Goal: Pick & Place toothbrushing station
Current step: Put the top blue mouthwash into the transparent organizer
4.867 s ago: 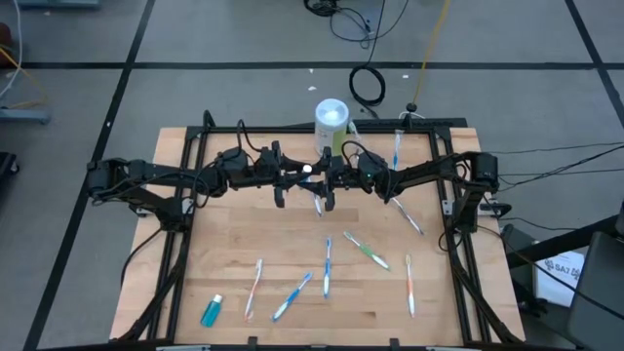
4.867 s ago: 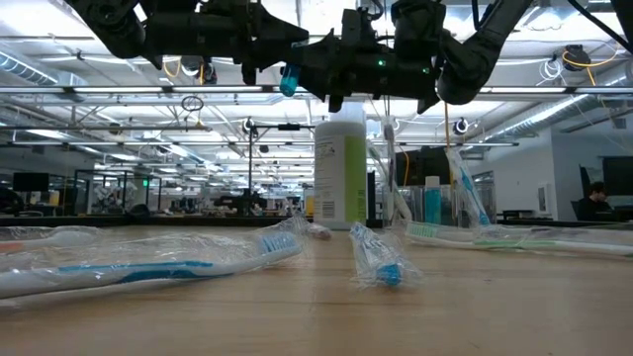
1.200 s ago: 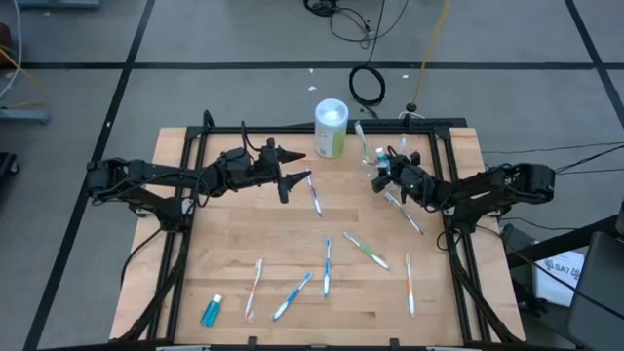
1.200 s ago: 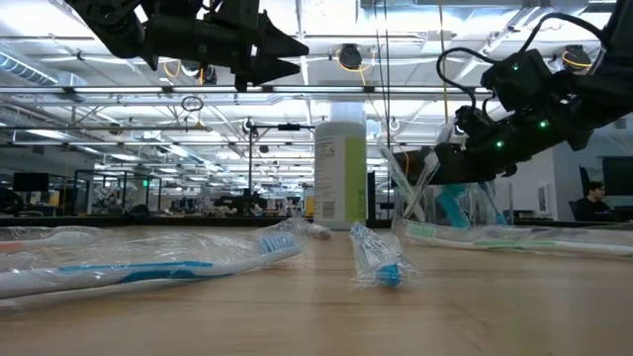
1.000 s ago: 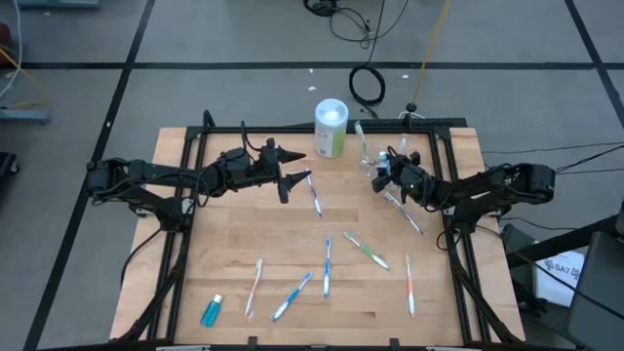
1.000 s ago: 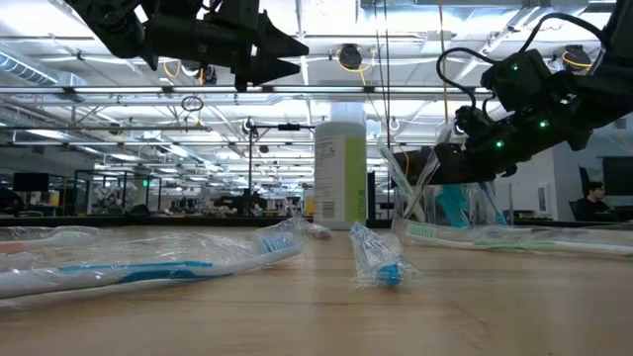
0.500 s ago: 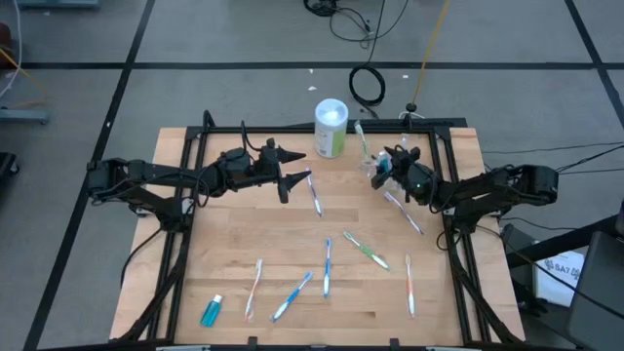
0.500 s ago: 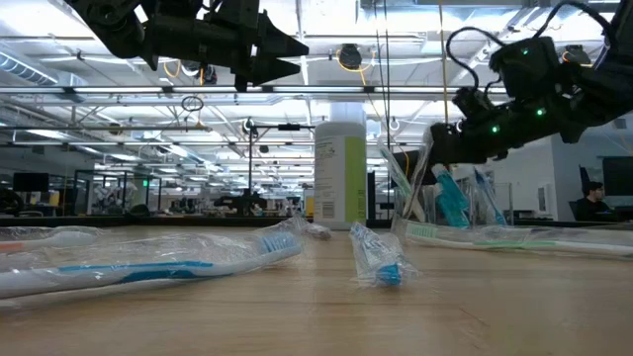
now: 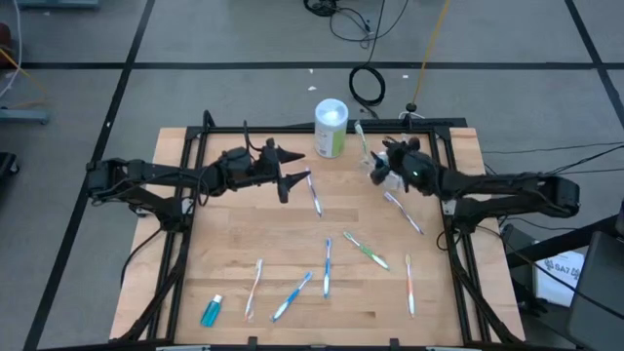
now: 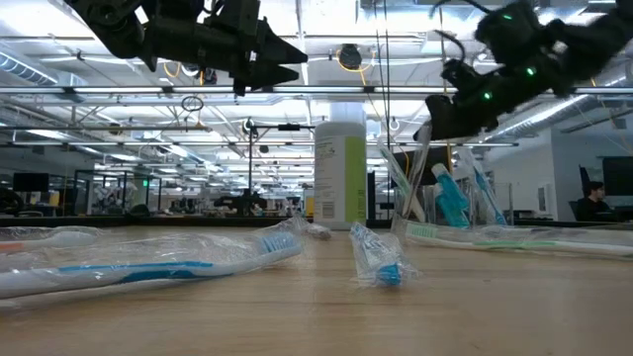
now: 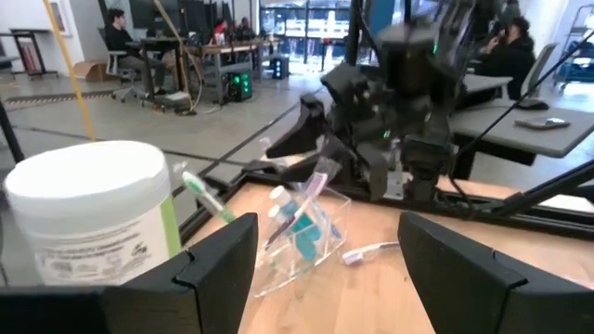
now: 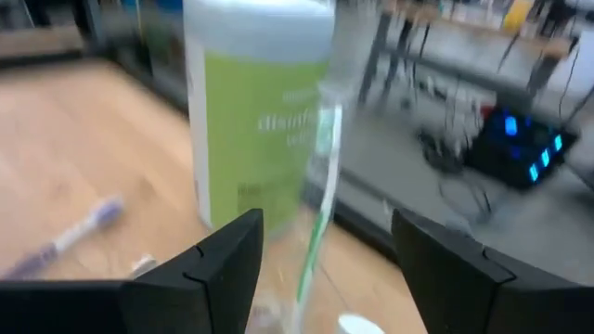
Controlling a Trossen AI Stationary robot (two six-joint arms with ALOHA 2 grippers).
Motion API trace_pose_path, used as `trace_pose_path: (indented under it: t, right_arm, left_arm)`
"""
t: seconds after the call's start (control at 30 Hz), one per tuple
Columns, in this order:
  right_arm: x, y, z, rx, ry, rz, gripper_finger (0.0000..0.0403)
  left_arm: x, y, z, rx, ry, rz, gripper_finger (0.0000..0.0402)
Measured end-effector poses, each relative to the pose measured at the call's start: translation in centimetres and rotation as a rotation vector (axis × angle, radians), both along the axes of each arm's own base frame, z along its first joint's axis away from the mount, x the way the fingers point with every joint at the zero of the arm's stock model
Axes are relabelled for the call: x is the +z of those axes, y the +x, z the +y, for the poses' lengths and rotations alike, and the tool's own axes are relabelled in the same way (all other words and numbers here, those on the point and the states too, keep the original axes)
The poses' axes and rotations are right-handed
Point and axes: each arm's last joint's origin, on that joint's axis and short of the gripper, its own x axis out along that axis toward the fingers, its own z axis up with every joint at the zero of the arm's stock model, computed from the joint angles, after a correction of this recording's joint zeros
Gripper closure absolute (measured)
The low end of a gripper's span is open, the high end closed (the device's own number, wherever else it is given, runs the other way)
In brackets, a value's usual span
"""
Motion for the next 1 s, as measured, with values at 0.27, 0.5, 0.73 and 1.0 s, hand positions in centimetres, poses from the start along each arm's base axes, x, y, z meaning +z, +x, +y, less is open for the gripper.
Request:
trace_pose_path:
  t: [0.27,0.5,0.73,1.0]
  right_arm:
    - [3.2,0.3,-2.1,-0.133,0.230,0.204,0.0176]
    - [1.7,0.3,-3.3,-0.106,0.361,0.208,0.0191]
    - [0.6,0.2,-4.4,-0.108,0.417,0.234,0.0197]
    - [0.5,0.1,-4.7,-0.118,0.445,0.218,0.0198]
  left_arm:
    - [0.4,-0.7,1.0,0.041,-0.002,0.005,0.0133]
    - [0.8,-1.2,1.2,0.050,-0.005,0.010,0.0133]
    - [0.8,-1.2,1.2,0.048,0.003,0.012,0.0133]
    - [0.8,-1.2,1.2,0.048,0.002,0.012,0.0133]
